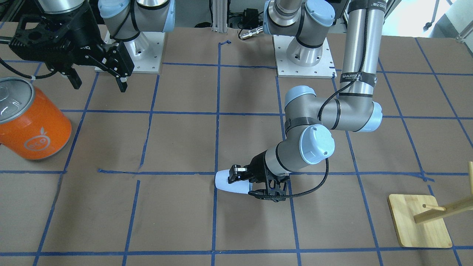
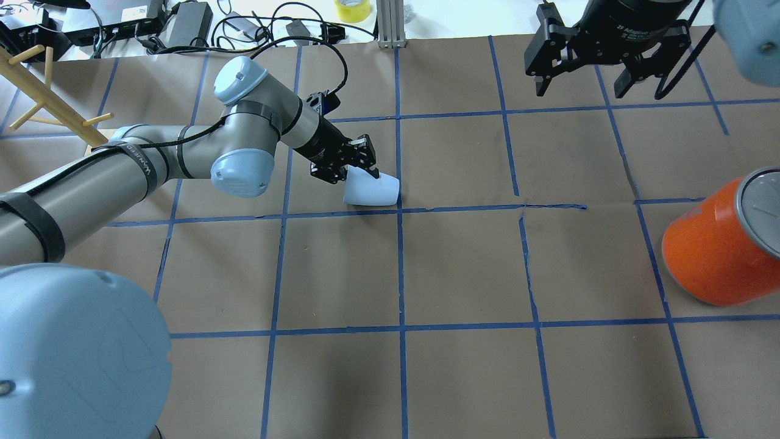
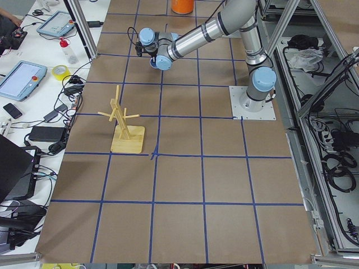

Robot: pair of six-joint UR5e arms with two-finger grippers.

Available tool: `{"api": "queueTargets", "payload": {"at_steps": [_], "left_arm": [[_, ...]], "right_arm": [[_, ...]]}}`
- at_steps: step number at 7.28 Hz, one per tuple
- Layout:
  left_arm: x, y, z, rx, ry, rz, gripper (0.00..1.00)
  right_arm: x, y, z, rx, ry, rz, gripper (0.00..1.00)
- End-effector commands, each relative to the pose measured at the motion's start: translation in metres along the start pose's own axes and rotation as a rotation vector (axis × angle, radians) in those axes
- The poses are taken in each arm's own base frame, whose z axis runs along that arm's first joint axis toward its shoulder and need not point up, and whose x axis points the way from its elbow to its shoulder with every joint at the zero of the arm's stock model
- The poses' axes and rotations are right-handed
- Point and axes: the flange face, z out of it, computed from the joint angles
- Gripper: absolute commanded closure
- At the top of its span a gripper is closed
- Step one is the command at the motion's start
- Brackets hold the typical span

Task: Flip cup
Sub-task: 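Grasp the cup with the left gripper and rotate it upright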

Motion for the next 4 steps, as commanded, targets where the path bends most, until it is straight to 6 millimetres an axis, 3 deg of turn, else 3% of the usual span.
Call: {"api": "queueTargets", "payload": {"at_steps": [1,4], "left_arm": [[0.015,-0.018,-0.033,0.078,-0.067,-0.034,1.0],[0.009,-0.024,-0.062,0.162,-0.269,-0.017,1.0]], "right_arm": [[0.0,0.0,0.0,0.003,0.001,-0.001,0.0],[0.001,-0.001,-0.001,0.008,0.002,-0.006,0.0]]}}
